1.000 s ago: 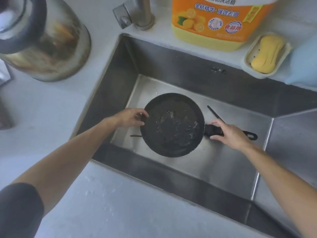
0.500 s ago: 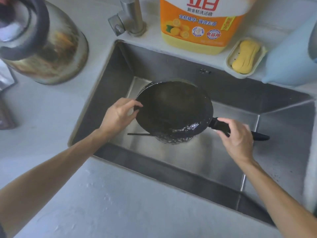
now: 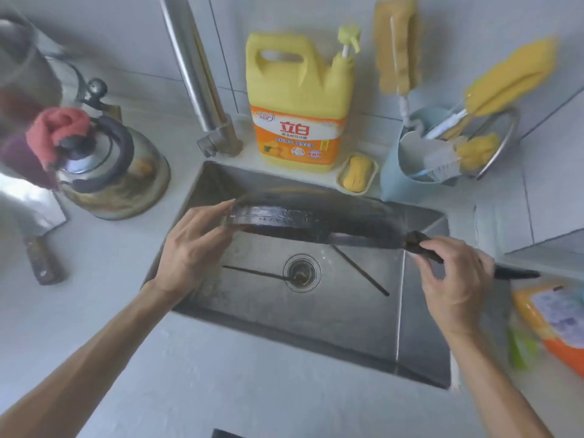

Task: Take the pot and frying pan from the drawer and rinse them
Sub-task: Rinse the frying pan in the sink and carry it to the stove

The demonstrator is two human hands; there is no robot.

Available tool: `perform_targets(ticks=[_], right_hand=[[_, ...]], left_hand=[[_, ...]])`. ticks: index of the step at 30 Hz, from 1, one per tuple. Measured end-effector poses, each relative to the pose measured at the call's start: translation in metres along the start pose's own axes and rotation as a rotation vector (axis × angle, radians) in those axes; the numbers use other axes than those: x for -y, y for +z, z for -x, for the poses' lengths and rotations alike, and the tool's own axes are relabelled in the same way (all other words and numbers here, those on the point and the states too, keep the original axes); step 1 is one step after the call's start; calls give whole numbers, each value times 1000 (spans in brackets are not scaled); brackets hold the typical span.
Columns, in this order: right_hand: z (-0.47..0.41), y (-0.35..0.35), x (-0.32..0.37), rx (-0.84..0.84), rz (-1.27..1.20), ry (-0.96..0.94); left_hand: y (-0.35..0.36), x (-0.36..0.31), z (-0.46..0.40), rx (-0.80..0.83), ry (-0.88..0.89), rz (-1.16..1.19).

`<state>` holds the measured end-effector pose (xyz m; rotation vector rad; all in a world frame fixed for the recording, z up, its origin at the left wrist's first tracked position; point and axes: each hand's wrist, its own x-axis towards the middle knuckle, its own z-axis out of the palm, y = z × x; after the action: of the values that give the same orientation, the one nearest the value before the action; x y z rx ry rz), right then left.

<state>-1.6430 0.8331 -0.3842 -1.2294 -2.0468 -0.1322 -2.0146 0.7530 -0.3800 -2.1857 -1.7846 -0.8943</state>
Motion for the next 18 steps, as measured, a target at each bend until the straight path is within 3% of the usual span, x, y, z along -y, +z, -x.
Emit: perform_targets(ticks=[5,8,12,18], right_hand=[[-18,-77,-5,231,30,-19],[-17,-129,-4,380,91,56],[0,-201,1,451,167,173],[40,-312,19,418,213,476]], left_hand=[[-34,-34,-56,80,-211,286],[-46,-59,-92,221,-285,454],[-52,-89,-118,456,-153,675],[-56,-161,-158,637,91,871]])
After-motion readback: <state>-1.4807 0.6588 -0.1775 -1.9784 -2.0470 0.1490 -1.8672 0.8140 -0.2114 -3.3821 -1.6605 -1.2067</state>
